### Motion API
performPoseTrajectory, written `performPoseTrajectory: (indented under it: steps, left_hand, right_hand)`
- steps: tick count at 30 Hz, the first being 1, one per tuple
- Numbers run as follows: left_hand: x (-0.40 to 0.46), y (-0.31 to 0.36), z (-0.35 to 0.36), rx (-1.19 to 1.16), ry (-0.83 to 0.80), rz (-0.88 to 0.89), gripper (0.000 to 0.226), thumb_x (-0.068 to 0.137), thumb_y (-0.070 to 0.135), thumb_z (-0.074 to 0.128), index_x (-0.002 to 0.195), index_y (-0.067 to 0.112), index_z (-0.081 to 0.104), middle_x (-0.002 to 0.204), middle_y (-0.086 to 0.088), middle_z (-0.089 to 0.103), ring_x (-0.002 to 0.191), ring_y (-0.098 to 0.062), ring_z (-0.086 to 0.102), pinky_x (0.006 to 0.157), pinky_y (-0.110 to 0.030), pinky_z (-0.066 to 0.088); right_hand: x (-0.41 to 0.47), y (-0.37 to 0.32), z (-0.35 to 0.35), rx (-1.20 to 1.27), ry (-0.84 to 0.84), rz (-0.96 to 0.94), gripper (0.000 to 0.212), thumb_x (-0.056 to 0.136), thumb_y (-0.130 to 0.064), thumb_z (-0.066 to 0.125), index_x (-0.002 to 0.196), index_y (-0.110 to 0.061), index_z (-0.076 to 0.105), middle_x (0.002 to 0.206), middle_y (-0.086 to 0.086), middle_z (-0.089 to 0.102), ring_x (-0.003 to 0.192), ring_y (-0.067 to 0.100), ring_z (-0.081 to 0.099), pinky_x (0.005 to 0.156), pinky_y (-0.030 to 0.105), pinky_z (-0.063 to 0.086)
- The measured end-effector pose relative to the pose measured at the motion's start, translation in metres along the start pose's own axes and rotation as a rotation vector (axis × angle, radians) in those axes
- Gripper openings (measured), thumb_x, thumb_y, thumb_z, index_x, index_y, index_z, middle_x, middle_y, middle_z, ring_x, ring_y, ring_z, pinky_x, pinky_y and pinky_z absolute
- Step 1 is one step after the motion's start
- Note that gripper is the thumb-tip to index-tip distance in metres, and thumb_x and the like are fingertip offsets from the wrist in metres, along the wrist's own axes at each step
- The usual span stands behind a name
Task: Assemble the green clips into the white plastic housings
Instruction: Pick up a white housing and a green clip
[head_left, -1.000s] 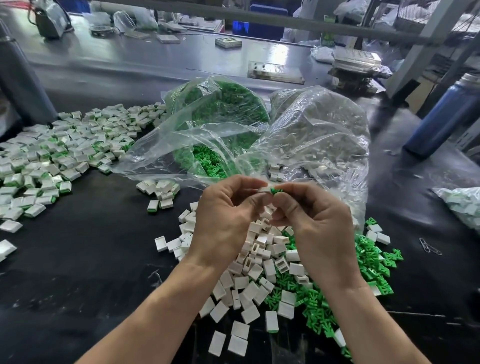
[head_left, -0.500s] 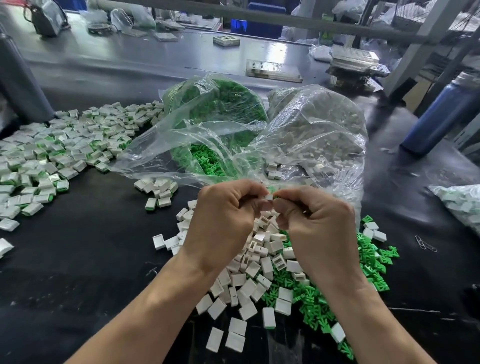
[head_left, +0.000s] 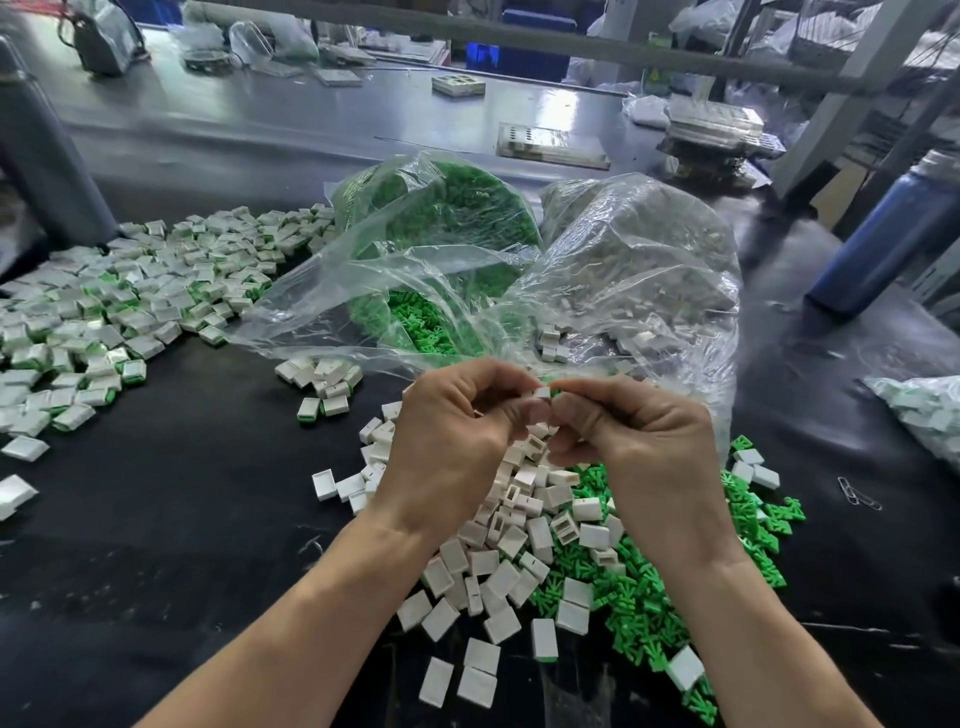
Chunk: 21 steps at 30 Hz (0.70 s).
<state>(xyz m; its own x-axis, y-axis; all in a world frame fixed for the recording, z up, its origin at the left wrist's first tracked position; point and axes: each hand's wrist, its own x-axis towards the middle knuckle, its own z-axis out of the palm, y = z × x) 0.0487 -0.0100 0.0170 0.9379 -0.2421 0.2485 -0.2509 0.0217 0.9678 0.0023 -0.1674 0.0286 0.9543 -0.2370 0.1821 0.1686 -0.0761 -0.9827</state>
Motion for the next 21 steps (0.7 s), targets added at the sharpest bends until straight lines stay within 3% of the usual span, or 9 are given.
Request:
performPoseTrajectory:
  steps: [3, 5, 9, 12, 17, 21]
  left_hand:
    - [0.001, 0.002, 0.002, 0.046, 0.002, 0.037, 0.010, 0.091, 0.013, 0.078, 0.090, 0.023, 0.077, 0.091, 0.004, 0.075, 0.084, -0.013, 0.072, 0.076, -0.031, 0.061]
    - [0.000, 0.004, 0.005, 0.030, 0.006, 0.035, 0.008, 0.089, 0.014, 0.080, 0.090, 0.022, 0.077, 0.101, 0.004, 0.070, 0.092, -0.017, 0.070, 0.082, -0.037, 0.061]
    - [-0.001, 0.009, 0.013, -0.021, -0.037, 0.016, 0.008, 0.086, 0.017, 0.082, 0.090, 0.024, 0.078, 0.116, 0.008, 0.067, 0.103, -0.012, 0.067, 0.088, -0.028, 0.054]
    - [-0.004, 0.011, 0.020, -0.030, -0.068, 0.007, 0.009, 0.086, 0.014, 0.082, 0.093, 0.019, 0.079, 0.120, 0.004, 0.067, 0.104, -0.016, 0.068, 0.093, -0.040, 0.056]
    - [-0.007, 0.014, 0.023, 0.018, -0.108, 0.045, 0.012, 0.088, 0.012, 0.081, 0.099, 0.011, 0.077, 0.118, 0.000, 0.067, 0.102, -0.017, 0.069, 0.089, -0.028, 0.057]
    - [-0.009, 0.012, 0.026, 0.045, -0.120, 0.073, 0.013, 0.089, 0.009, 0.080, 0.100, 0.012, 0.075, 0.113, -0.001, 0.070, 0.104, -0.020, 0.068, 0.089, -0.028, 0.055]
  right_hand:
    - [0.002, -0.002, 0.000, 0.077, -0.016, 0.026, 0.020, 0.100, -0.020, 0.064, 0.114, -0.014, 0.077, 0.087, 0.011, 0.078, 0.064, 0.024, 0.070, 0.057, 0.034, 0.062]
    - [0.002, -0.003, 0.001, 0.118, -0.036, 0.051, 0.035, 0.105, -0.038, 0.053, 0.114, -0.012, 0.075, 0.083, 0.012, 0.075, 0.057, 0.024, 0.064, 0.046, 0.034, 0.056]
    - [0.002, -0.001, 0.008, 0.148, -0.065, 0.122, 0.067, 0.109, -0.057, 0.035, 0.074, -0.014, 0.073, 0.067, 0.018, 0.067, 0.043, 0.025, 0.052, 0.037, 0.026, 0.039]
    - [0.001, 0.000, 0.011, 0.137, -0.011, 0.184, 0.060, 0.102, -0.058, 0.039, 0.064, -0.023, 0.071, 0.054, 0.008, 0.058, 0.039, 0.020, 0.044, 0.036, 0.024, 0.032]
    - [0.002, 0.002, 0.012, 0.125, 0.065, 0.136, 0.054, 0.099, -0.048, 0.040, 0.054, -0.028, 0.061, 0.046, -0.003, 0.040, 0.038, 0.015, 0.032, 0.037, 0.020, 0.029]
    - [0.000, 0.004, 0.015, 0.044, 0.068, 0.075, 0.052, 0.100, -0.044, 0.036, 0.064, -0.036, 0.072, 0.049, -0.007, 0.052, 0.046, 0.018, 0.046, 0.041, 0.031, 0.038]
